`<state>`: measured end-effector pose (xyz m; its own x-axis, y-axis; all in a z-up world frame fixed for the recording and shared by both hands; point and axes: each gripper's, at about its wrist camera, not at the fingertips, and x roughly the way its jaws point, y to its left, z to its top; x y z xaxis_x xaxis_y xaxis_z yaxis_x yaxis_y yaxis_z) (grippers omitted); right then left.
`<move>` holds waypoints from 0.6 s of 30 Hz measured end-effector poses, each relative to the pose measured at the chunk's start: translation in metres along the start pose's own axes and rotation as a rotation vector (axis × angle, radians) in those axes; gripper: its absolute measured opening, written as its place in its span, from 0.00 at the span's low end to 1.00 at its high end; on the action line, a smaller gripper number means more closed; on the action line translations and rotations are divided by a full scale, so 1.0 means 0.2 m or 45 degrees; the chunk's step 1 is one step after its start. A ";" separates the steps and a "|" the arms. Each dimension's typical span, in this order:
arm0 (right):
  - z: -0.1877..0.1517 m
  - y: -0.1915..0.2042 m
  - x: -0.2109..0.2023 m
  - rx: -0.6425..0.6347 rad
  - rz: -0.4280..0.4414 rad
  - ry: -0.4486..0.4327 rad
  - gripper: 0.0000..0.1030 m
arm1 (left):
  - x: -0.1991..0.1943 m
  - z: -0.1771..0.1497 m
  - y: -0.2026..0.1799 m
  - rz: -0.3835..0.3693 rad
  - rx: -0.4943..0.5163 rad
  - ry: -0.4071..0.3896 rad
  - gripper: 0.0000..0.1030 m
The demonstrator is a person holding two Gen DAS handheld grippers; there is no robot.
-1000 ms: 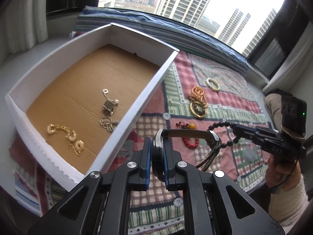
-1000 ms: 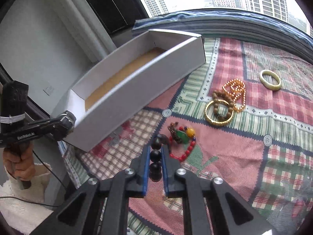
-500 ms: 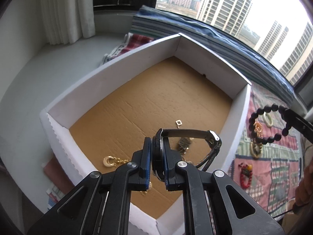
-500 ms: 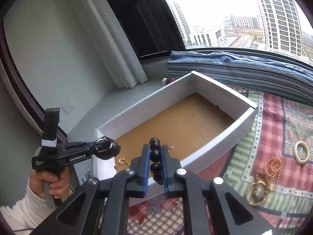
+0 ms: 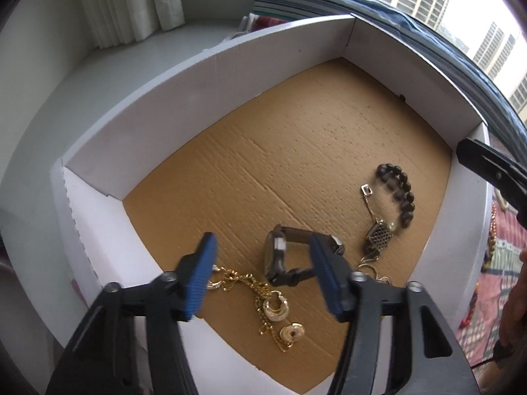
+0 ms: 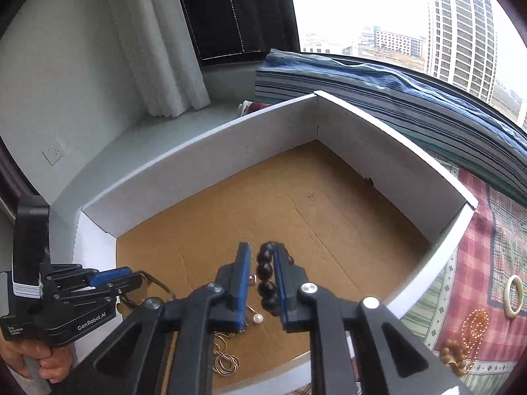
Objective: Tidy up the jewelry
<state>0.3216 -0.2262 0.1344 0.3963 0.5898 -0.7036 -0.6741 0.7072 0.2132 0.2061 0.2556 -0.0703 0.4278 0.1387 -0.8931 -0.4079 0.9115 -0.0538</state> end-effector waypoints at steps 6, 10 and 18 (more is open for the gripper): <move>-0.09 0.01 -0.22 0.034 -0.022 -0.081 0.62 | -0.26 -0.09 0.00 -0.030 0.001 -0.150 0.78; -0.20 -0.03 -0.42 0.037 -0.096 -0.138 0.64 | -0.45 -0.20 -0.07 -0.075 0.037 -0.242 0.85; -0.63 -0.12 -0.74 0.083 -0.193 -0.106 0.64 | -0.65 -0.53 -0.34 -0.294 0.164 -0.303 0.93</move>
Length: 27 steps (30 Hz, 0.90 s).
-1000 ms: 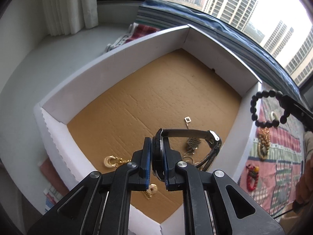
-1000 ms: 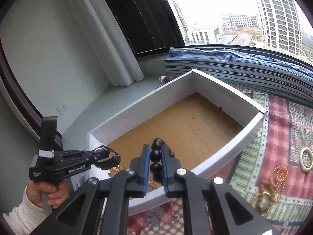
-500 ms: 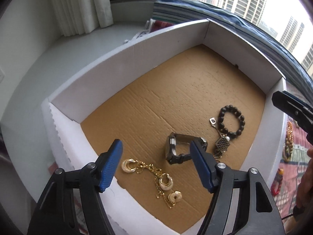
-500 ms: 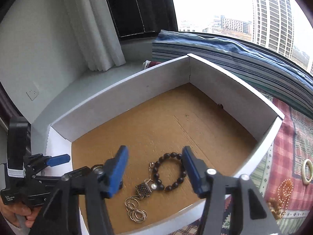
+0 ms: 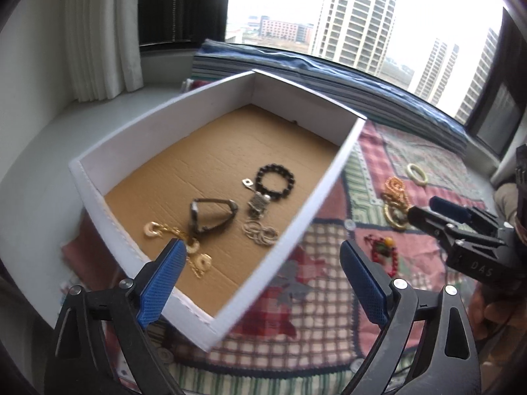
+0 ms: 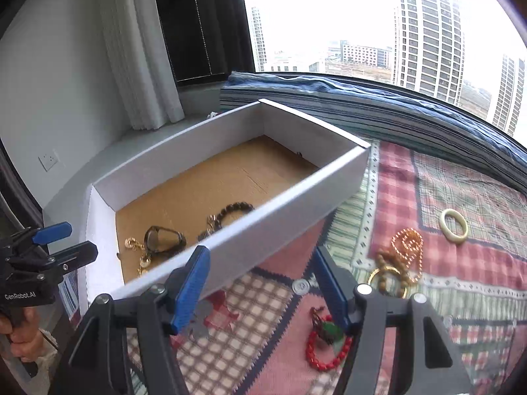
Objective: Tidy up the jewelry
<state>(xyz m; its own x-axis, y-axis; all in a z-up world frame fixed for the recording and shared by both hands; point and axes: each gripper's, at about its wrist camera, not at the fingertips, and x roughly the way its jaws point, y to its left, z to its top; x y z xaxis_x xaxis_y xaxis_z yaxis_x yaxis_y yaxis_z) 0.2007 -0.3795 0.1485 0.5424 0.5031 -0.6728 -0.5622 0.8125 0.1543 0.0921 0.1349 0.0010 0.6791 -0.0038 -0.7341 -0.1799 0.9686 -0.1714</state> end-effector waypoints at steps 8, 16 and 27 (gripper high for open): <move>-0.43 -0.12 -0.30 0.008 -0.109 -0.036 0.64 | 0.01 -0.32 -0.29 -0.152 0.131 0.085 0.93; -0.88 -0.35 -0.52 0.146 -0.317 -0.025 0.64 | 0.05 -0.54 -0.37 -0.139 0.176 0.171 0.93; -1.06 -0.39 -0.49 0.265 -0.263 0.013 0.64 | 0.12 -0.58 -0.47 -0.166 0.217 0.227 0.93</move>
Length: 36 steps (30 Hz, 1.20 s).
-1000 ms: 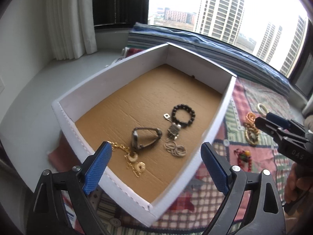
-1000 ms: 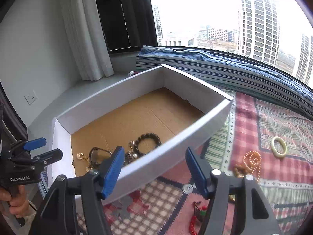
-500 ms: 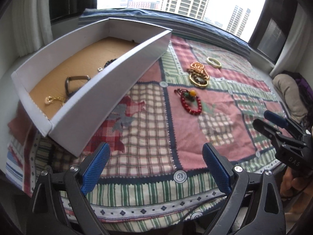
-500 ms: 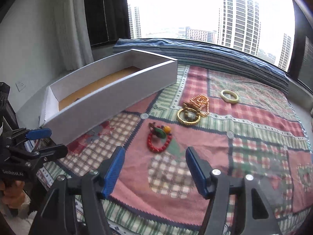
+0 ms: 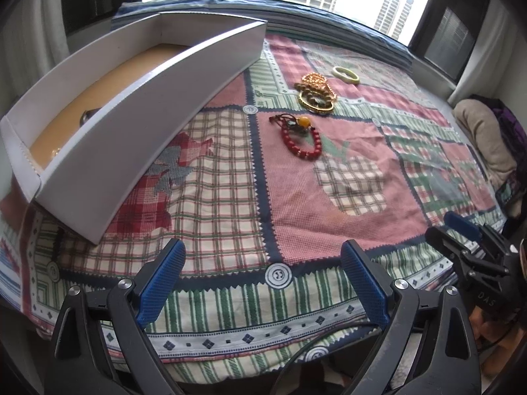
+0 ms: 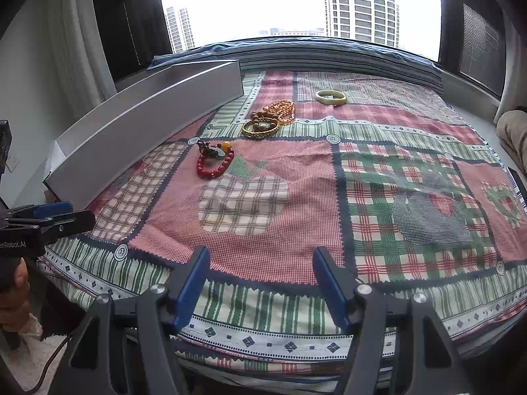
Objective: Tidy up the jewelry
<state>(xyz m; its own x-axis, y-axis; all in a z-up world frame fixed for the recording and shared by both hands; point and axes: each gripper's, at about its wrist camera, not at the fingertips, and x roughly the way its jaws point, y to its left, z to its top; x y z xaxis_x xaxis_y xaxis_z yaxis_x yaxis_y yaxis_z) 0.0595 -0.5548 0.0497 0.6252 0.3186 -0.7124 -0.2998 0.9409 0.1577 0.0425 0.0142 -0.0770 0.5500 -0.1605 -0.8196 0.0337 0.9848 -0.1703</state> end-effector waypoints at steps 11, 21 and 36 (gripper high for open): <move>-0.01 -0.01 0.03 0.010 0.035 -0.008 0.64 | 0.13 0.04 -0.01 0.009 -0.016 0.059 0.93; 0.00 -0.10 0.04 0.051 0.035 -0.004 0.64 | 0.49 0.48 -0.14 -0.014 -0.010 -0.056 0.92; -0.03 -0.23 0.10 0.143 0.041 0.037 0.64 | 0.74 0.59 -0.13 -0.027 -0.047 -0.081 0.15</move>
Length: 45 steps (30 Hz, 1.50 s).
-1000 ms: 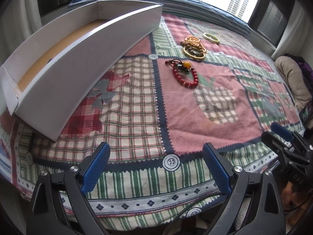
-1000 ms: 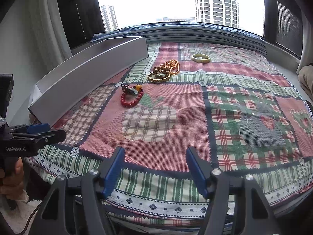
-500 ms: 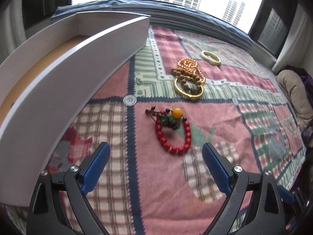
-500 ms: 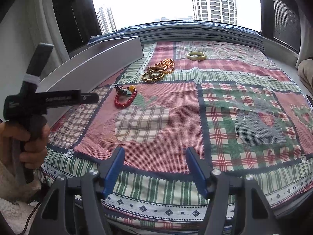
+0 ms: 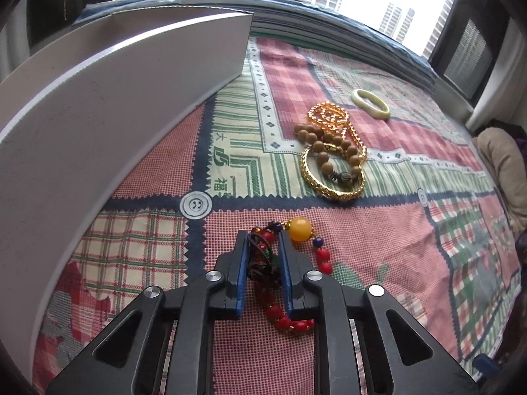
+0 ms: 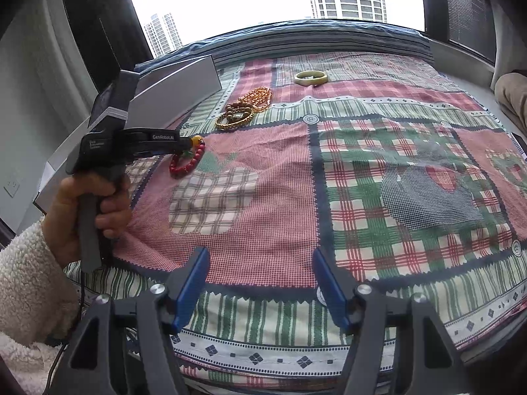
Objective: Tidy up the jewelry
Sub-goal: 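Close the left gripper on the small green pendant beside the red bracelet, then grasp the red bead bracelet with the right gripper while the left gripper holds the pendant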
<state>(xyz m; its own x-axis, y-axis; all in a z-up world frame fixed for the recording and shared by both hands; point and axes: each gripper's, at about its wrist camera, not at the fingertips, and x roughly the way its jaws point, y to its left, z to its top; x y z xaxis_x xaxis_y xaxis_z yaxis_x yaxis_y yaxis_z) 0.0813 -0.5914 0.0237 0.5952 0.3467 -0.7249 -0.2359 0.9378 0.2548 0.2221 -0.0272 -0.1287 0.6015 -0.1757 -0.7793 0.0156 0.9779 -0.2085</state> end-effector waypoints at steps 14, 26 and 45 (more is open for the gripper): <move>0.15 0.06 0.02 -0.001 0.120 0.087 0.64 | -0.49 -0.07 0.24 -0.133 -0.145 -0.016 0.15; 0.78 0.49 0.67 -0.567 0.194 0.330 0.64 | -0.71 -0.24 0.42 -0.058 -0.181 0.025 0.15; 0.79 0.56 0.83 -0.620 0.246 0.383 0.17 | -0.77 -0.30 0.44 -0.024 -0.138 0.057 0.15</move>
<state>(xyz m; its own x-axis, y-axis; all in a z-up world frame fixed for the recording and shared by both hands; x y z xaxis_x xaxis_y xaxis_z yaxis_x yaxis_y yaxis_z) 0.2754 -0.4257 0.0324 0.2798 0.4228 -0.8619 -0.6851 0.7169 0.1293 0.0829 0.0787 -0.0636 0.5655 -0.2015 -0.7997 -0.0614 0.9567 -0.2845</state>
